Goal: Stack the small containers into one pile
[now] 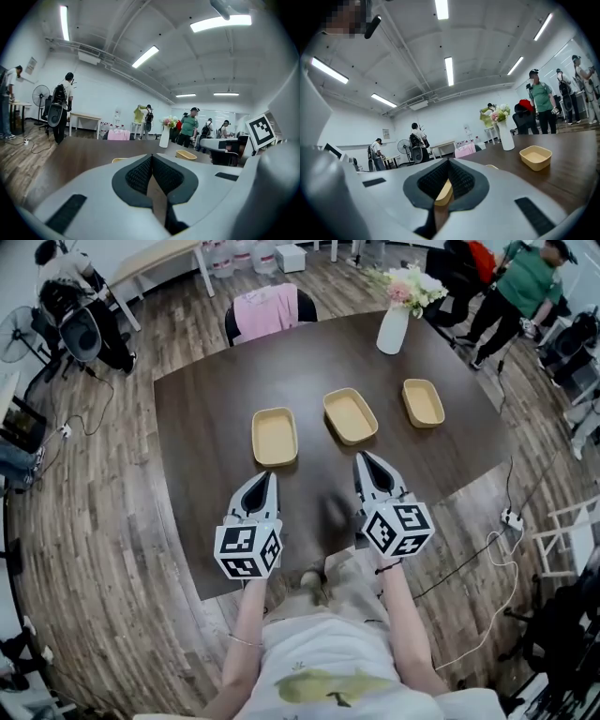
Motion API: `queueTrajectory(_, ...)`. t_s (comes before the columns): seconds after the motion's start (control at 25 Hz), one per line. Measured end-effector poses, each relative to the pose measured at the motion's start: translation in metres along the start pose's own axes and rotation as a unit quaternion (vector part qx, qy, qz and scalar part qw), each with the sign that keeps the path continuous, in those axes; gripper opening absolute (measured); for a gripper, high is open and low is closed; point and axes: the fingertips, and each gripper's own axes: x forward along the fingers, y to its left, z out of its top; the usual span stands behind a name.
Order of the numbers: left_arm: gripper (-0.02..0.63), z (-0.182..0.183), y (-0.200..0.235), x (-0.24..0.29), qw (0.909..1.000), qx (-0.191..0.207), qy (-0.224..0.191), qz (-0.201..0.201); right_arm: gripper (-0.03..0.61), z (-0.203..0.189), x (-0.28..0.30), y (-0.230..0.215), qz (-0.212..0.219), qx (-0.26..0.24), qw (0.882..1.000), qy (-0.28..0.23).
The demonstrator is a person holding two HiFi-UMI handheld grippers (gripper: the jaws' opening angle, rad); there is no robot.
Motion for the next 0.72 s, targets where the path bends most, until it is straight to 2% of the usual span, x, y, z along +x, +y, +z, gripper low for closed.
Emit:
queueTrajectory(0.28,0.025,-0.013,0.018,0.034,0.9979,-0.027,0.022,0.055,0.021,-0.024,0.068,-0.003,0.080,-0.002,0.995,0.064)
queueTrajectory(0.48,0.025,-0.022,0.031,0.055,0.9933,-0.052,0.035,0.097,0.021,-0.047,0.111,-0.002,0.130,-0.007,0.985,0.116)
queueTrajectory(0.72,0.025,-0.038,0.039,0.062,0.9854,-0.082,0.040,0.144,0.023,-0.078,0.140,0.001,0.169,0.003,0.970,0.173)
